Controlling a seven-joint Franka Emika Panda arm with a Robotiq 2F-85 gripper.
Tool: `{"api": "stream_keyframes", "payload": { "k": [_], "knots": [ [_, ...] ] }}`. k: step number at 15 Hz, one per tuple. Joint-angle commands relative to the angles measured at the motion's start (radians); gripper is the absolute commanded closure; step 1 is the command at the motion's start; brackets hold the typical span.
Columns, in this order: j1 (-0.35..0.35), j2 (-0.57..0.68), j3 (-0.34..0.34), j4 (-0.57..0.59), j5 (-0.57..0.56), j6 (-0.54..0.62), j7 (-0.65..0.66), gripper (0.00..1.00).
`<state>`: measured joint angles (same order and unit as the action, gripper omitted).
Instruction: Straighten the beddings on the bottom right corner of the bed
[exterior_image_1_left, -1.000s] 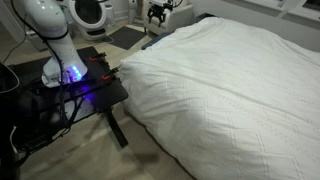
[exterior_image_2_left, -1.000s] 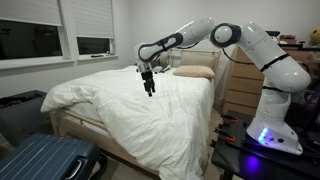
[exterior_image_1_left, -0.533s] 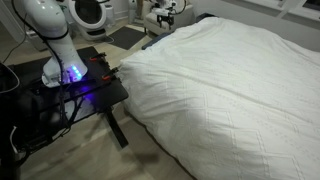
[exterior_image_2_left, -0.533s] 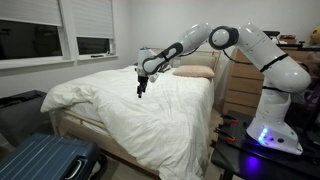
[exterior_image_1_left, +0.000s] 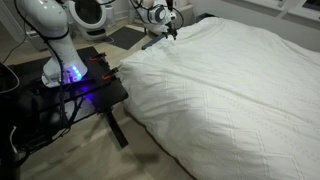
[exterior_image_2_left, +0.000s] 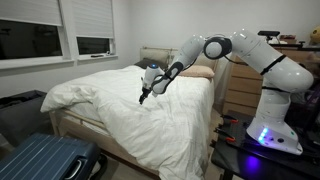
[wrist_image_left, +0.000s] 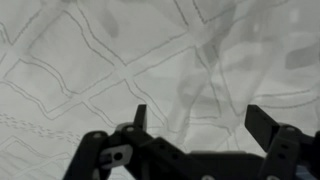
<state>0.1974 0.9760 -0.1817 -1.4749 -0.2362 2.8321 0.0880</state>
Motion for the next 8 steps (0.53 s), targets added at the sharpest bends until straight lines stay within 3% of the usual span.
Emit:
{"api": "stream_keyframes", "payload": {
  "k": [1, 5, 8],
  "knots": [
    [0.016, 0.017, -0.017, -0.033, 0.021, 0.058, 0.058, 0.0],
    [-0.124, 0.011, 0.162, -0.055, 0.146, 0.054, -0.016, 0.0],
    [-0.182, 0.02, 0.218, -0.065, 0.201, 0.055, -0.035, 0.0]
  ]
}}
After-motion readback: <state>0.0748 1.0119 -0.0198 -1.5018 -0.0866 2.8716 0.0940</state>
